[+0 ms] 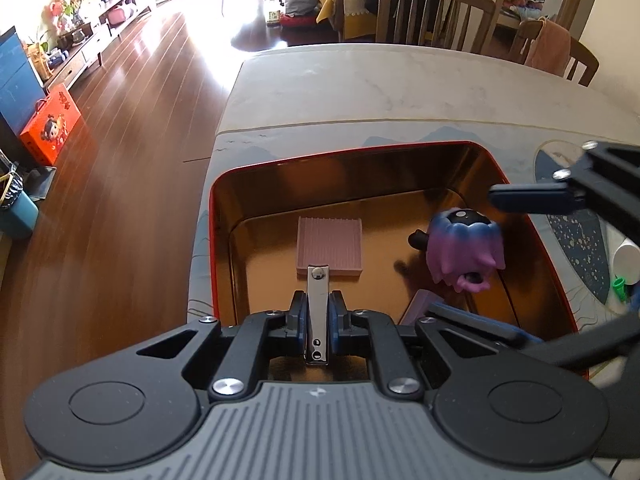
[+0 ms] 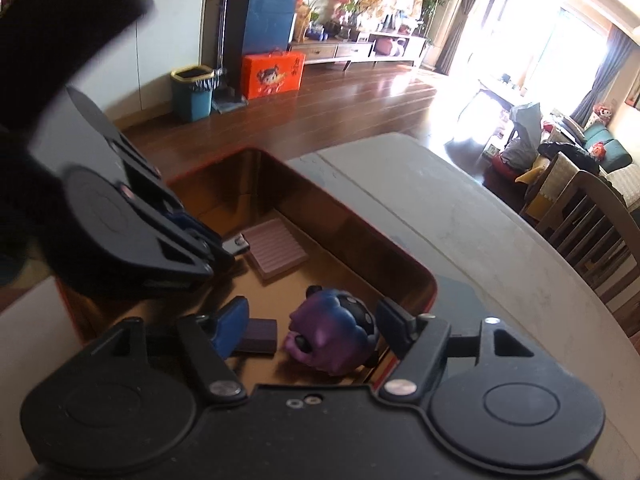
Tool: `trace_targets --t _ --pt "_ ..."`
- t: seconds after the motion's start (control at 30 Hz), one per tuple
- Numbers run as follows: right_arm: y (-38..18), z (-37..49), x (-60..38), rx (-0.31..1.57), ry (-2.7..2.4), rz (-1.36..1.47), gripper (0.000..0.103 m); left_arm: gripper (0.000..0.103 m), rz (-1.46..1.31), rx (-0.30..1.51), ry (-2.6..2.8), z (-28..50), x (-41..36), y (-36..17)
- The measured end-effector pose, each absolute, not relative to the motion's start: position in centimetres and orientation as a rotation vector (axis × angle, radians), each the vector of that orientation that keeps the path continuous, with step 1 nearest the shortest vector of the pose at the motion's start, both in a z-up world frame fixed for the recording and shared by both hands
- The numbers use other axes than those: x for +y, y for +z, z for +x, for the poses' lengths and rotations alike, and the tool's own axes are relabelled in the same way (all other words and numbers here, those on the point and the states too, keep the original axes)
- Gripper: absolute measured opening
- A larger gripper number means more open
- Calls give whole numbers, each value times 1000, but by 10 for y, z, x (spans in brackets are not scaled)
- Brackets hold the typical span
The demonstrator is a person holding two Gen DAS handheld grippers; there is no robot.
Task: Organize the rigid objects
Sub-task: 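Carry the toy and clipper over the red tin and release both inside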
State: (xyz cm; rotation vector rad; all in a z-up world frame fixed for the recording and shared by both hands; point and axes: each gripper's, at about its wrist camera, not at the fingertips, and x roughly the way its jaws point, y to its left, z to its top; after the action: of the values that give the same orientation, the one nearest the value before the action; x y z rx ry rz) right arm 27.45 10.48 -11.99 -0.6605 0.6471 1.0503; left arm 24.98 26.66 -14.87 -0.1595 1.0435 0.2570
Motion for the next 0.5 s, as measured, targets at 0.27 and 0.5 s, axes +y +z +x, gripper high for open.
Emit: trace_targets --t 0.27,0.5 --pt "-96 268 78 638 1046 -562 76 11 -212 1042 275 242 268 -143" --pt "-74 262 51 623 1016 -478 81 13 -223 1009 296 228 261 -127"
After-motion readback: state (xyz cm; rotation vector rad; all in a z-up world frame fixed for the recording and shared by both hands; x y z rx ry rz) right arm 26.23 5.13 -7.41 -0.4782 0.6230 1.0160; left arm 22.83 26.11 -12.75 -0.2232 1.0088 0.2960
